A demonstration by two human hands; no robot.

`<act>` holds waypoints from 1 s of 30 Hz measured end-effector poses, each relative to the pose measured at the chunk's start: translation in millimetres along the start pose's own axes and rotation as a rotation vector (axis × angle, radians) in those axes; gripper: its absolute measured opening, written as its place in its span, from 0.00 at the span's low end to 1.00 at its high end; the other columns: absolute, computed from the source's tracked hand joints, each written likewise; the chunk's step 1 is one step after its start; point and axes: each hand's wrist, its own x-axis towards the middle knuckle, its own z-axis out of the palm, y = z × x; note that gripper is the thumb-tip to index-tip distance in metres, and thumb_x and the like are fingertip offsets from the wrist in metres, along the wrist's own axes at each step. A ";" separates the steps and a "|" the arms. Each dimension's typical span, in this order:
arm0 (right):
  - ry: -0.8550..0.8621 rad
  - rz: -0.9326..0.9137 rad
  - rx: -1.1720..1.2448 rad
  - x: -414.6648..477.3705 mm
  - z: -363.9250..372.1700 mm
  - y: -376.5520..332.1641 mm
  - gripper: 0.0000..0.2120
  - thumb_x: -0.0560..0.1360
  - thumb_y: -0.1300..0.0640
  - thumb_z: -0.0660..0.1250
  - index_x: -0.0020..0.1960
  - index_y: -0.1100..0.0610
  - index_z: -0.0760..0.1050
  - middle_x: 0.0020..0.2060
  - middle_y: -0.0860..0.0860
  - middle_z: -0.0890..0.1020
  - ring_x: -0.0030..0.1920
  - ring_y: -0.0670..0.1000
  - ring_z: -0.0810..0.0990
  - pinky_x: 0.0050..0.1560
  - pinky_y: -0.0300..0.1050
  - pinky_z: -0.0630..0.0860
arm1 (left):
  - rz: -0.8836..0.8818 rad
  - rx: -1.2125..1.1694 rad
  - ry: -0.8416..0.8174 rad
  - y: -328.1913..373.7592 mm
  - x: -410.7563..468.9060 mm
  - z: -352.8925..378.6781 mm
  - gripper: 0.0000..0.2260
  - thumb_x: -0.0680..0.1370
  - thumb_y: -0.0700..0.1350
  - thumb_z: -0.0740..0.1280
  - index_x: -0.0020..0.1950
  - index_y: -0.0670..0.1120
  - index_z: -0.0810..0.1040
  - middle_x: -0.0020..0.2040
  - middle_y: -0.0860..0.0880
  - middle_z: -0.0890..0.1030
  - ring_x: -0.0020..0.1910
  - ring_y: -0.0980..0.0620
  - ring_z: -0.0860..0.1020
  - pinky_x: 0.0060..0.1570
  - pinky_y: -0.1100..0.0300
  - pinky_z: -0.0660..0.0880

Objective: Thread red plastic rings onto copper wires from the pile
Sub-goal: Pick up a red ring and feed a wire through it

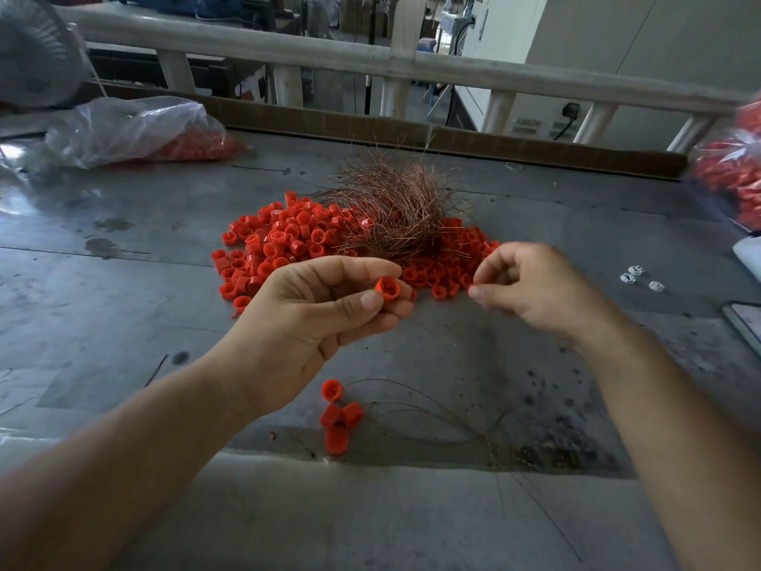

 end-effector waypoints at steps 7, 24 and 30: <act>-0.329 0.015 0.863 -23.1 4.5 -34.7 0.07 0.63 0.59 0.66 0.40 0.59 0.76 0.30 0.52 0.82 0.28 0.45 0.80 0.28 0.35 0.77 | -0.034 0.031 0.025 -2.1 -0.2 1.9 0.12 0.65 0.34 0.65 0.42 0.43 0.84 0.40 0.44 0.84 0.40 0.50 0.83 0.38 0.65 0.78; -0.385 0.022 0.981 -27.0 19.6 -38.4 0.08 0.64 0.60 0.65 0.39 0.54 0.82 0.30 0.51 0.82 0.29 0.44 0.79 0.29 0.35 0.76 | -0.022 0.060 0.021 -2.6 1.2 0.7 0.12 0.65 0.34 0.65 0.43 0.43 0.84 0.40 0.44 0.84 0.40 0.51 0.83 0.38 0.65 0.78; -0.276 -0.136 0.779 -31.0 23.8 -39.5 0.10 0.62 0.57 0.68 0.44 0.56 0.78 0.31 0.49 0.81 0.32 0.43 0.79 0.32 0.33 0.75 | -0.017 0.105 0.039 -2.4 0.5 1.4 0.12 0.64 0.35 0.66 0.44 0.43 0.84 0.41 0.44 0.84 0.40 0.51 0.83 0.38 0.65 0.78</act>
